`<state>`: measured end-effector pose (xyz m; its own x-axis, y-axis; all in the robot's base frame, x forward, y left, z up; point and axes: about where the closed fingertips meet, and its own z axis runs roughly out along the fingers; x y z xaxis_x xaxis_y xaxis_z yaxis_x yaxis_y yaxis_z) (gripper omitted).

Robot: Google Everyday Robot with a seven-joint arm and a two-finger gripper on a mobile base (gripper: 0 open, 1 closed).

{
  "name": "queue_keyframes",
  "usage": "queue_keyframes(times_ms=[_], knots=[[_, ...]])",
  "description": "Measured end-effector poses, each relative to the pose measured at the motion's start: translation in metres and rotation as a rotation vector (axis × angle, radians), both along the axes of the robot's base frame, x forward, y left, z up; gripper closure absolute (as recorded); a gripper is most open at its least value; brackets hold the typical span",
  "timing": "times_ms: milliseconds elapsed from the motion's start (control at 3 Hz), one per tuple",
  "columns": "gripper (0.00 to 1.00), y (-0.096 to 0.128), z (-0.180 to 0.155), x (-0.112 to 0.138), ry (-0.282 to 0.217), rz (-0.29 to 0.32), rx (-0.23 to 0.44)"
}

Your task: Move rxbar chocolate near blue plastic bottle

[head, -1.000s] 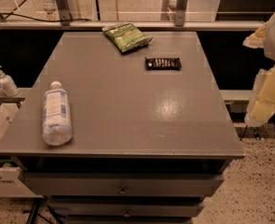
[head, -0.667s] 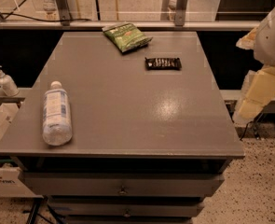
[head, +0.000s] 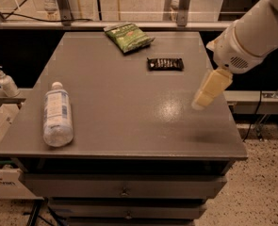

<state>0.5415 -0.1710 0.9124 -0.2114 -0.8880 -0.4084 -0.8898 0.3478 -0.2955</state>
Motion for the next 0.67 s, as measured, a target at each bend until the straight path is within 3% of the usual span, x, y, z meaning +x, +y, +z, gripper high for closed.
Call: queue_keyframes(times_ms=[333, 667], knots=[[0.0, 0.011, -0.021, 0.053, -0.02, -0.035, 0.075], [0.0, 0.014, -0.04, 0.099, -0.003, -0.089, 0.147]])
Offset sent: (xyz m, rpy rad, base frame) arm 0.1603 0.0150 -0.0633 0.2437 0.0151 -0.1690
